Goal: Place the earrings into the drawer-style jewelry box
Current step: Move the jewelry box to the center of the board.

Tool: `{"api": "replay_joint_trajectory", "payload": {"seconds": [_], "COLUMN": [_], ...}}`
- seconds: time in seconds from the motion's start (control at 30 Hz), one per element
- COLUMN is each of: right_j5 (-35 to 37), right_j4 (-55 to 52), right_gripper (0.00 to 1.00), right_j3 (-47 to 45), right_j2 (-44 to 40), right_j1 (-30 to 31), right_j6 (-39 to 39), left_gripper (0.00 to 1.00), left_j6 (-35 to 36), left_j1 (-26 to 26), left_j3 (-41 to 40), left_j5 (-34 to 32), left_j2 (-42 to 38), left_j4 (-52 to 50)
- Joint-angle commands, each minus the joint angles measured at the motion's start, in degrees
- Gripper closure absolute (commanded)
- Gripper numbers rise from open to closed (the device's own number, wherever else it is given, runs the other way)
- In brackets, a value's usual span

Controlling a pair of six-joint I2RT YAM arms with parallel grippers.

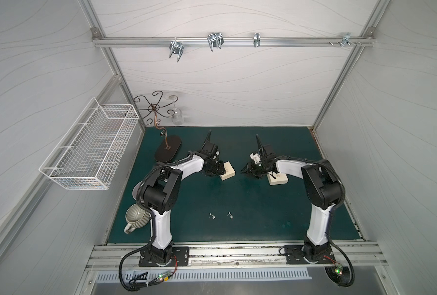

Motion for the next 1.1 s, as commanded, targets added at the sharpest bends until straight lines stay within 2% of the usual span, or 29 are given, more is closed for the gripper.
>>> {"api": "replay_joint_trajectory", "payload": {"seconds": [0.0, 0.23, 0.4, 0.67, 0.87, 1.07], "right_j5": [0.7, 1.4, 1.1, -0.3, -0.4, -0.7], "right_j4": [1.7, 0.9, 0.3, -1.1, -0.5, 1.8], "right_gripper": [0.61, 0.61, 0.61, 0.61, 0.61, 0.62], "right_j3": [3.0, 7.8, 11.5, 15.9, 13.0, 7.9], "right_j2": [1.8, 5.5, 8.7, 12.3, 10.7, 7.0], "right_j1": [0.2, 0.5, 0.8, 2.6, 4.4, 6.6], "right_j6": [2.6, 3.0, 3.3, 3.3, 3.4, 4.2], "left_gripper": [0.57, 0.6, 0.51, 0.42, 0.33, 0.31], "left_j6": [2.3, 3.2, 2.1, -0.9, -3.9, -5.6], "left_j1": [-0.3, -0.2, 0.0, 1.9, 4.4, 5.1], "left_j3": [1.5, 0.7, 0.4, -1.0, -2.9, -4.3], "left_j5": [1.7, 0.9, 1.3, 3.4, 0.6, 1.6], "left_j2": [1.0, 0.0, -0.8, -2.5, -4.8, -4.8], "left_j4": [1.7, 0.7, 1.0, 2.9, 4.1, 6.5]}}
